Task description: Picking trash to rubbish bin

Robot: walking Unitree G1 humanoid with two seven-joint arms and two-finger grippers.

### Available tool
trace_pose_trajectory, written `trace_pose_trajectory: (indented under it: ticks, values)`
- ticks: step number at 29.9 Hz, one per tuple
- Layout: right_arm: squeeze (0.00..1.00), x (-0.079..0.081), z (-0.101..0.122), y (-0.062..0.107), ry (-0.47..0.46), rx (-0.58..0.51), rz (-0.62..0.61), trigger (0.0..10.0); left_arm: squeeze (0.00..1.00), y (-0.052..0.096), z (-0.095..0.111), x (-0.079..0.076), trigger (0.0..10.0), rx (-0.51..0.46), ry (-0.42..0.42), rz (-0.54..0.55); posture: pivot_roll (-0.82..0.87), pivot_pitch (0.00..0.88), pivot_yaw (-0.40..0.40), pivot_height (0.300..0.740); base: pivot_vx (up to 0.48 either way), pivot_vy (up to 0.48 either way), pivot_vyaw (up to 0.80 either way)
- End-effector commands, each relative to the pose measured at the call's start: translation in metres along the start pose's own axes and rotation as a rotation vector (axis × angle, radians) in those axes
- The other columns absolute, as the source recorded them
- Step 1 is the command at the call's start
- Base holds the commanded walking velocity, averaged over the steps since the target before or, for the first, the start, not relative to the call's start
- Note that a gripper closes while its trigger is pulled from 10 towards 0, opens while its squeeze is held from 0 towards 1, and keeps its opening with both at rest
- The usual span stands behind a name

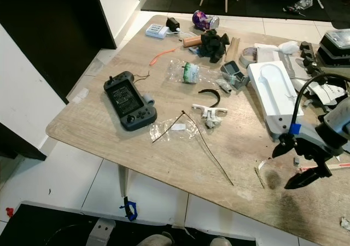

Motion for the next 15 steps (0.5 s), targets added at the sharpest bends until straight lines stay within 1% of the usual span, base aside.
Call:
trace_pose_trajectory:
  ticks: [1, 4, 9, 13, 15]
  values:
    - [0.0, 0.0, 0.001, 0.0, 0.011, 0.005, 0.005, 10.0, 0.0, -0.006, -0.006, -0.042, 10.0, 0.025, -0.001, -0.126, -0.09, 0.137, 0.002, 0.74, 0.0, -0.416, 0.0]
    - [0.0, 0.0, 0.002, 0.001, 0.013, 0.009, 0.008, 10.0, 0.0, -0.007, -0.004, -0.043, 10.0, 0.022, -0.002, -0.13, -0.09, 0.137, 0.002, 0.74, 0.0, -0.421, 0.0]
    - [0.0, -0.007, 0.003, 0.002, 0.052, 0.053, -0.027, 10.0, 0.0, -0.009, 0.004, -0.049, 10.0, 0.001, -0.008, -0.144, -0.1, 0.131, 0.002, 0.74, 0.0, -0.435, 0.0]
    - [0.0, -0.007, 0.006, 0.004, 0.072, 0.056, -0.027, 10.0, 0.0, -0.01, 0.009, -0.051, 10.0, -0.01, -0.006, -0.145, -0.1, 0.132, 0.0, 0.74, 0.0, -0.432, 0.0]
    - [0.0, -0.007, 0.008, 0.006, 0.086, 0.062, -0.029, 10.0, 0.0, -0.01, 0.01, -0.05, 10.0, -0.011, -0.004, -0.143, -0.1, 0.131, -0.001, 0.74, 0.0, -0.433, 0.0]
Point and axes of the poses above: a point about 5 cm out from each wrist's last joint towards the gripper, its own y axis pointing back from the gripper into the wrist, its own z axis along the axis of the wrist's last joint, x = y × z, the point moved 3 cm from there along -y, pointing out of the wrist towards the gripper, and after that the axes turned 15 degrees about -y, right-handed, at the moved point
